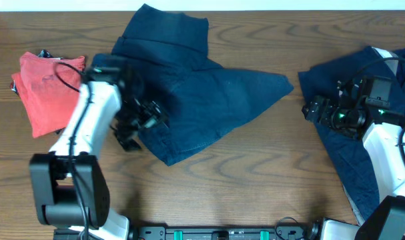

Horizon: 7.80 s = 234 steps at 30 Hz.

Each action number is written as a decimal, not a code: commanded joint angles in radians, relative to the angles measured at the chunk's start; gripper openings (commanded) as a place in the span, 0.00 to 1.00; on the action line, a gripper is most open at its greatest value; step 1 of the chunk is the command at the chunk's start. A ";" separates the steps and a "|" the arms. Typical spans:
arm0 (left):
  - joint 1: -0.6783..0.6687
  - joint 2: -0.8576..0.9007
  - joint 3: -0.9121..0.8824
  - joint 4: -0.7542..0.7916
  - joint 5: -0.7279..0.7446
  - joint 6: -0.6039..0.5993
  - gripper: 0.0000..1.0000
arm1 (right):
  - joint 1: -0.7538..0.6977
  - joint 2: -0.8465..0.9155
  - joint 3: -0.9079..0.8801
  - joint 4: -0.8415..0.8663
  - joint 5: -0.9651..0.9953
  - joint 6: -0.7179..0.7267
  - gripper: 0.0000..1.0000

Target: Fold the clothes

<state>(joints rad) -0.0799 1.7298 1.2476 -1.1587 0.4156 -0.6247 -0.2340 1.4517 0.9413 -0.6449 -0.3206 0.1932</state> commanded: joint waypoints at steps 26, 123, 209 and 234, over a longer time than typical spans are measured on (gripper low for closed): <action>-0.362 -0.268 -0.611 0.661 -0.361 -0.968 0.83 | 0.013 -0.010 0.006 -0.017 0.036 -0.015 0.99; -0.402 -0.913 -0.178 -0.104 -0.317 -0.239 0.06 | 0.252 -0.454 0.345 -0.294 0.394 0.101 0.01; 0.151 -0.153 -0.345 0.476 -0.464 -0.316 0.98 | 0.486 0.568 0.242 0.260 0.322 -0.069 0.38; 0.151 0.063 -0.367 0.742 -0.150 0.057 0.95 | 0.486 0.526 0.242 0.102 0.467 0.046 0.47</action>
<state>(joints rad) 0.0708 1.7092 0.9070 -0.4252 0.1352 -0.6395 0.2508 1.9709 1.2171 -0.5205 0.0940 0.2241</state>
